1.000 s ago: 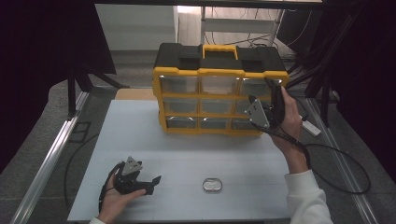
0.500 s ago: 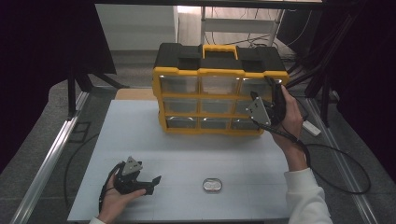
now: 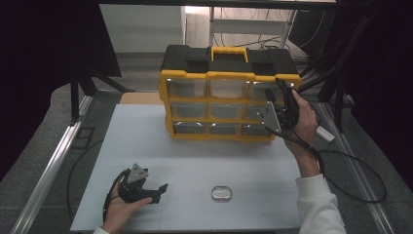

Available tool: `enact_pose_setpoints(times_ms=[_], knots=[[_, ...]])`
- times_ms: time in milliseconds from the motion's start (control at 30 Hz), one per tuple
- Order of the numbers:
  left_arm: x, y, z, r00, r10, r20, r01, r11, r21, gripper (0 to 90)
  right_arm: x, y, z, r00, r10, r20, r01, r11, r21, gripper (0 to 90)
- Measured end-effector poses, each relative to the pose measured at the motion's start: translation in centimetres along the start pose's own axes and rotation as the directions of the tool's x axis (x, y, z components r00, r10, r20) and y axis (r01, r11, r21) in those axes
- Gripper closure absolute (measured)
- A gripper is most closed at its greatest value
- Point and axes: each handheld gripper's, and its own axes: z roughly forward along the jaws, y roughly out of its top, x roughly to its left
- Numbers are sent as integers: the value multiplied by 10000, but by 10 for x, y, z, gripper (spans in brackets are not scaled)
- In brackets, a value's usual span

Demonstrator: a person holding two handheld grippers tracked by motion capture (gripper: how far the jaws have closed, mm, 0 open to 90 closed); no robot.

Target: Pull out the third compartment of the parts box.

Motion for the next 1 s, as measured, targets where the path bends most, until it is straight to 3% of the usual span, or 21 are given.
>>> enact_pose_setpoints(times_ms=[333, 667, 1000], knots=[[1, 0, -1, 10000, -12, -9, 12, 10000, -40, 78, -2, -1, -2, 9998, -3, 175, 4, 10000, -7, 631], [2, 0, -2, 10000, -4, -11, 4, 10000, -61, 79, -1, -1, -3, 9999, -125, 60, 125, 9999, -59, 718], [2, -1, -2, 10000, -1, -22, 1, 10000, -62, 80, 0, -2, -4, 9993, -368, 52, 369, 9992, -136, 738]])
